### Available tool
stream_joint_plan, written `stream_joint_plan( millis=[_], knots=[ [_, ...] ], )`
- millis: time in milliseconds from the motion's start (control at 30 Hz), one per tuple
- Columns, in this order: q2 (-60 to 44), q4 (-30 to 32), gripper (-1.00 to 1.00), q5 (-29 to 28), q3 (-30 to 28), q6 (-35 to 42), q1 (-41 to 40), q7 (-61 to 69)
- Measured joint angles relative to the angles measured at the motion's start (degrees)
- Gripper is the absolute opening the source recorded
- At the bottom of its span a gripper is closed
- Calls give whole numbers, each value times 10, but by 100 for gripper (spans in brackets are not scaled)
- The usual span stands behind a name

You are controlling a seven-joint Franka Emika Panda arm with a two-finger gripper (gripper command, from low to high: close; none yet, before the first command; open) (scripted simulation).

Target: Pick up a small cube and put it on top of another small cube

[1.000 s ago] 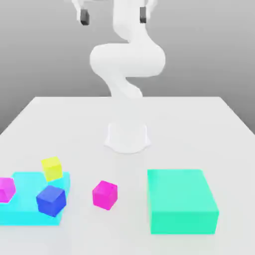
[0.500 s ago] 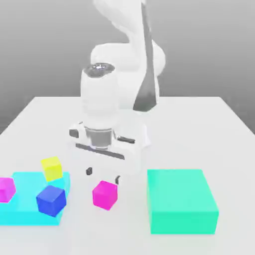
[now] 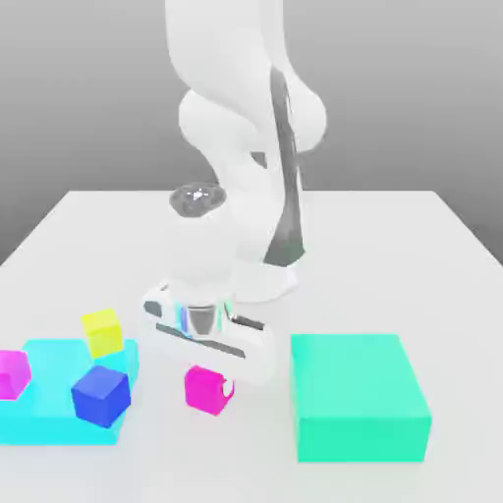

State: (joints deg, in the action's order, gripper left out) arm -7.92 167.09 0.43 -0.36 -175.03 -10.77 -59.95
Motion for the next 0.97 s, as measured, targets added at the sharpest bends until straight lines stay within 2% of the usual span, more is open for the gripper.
stream_joint_plan(
  millis=[200, 433, 700, 833, 867, 967],
  knots=[
    [112, 7, -100, 5, -6, 96, 3, 2],
    [109, -127, -100, 45, -56, 201, -62, 30],
    [74, -280, -100, 17, -122, 343, -187, 20],
    [9, -277, -100, 26, -114, 287, -199, 29],
    [-7, -275, 100, 31, -111, 269, -200, 33],
    [-7, -275, 100, 31, -111, 269, -200, 33]
  ],
)
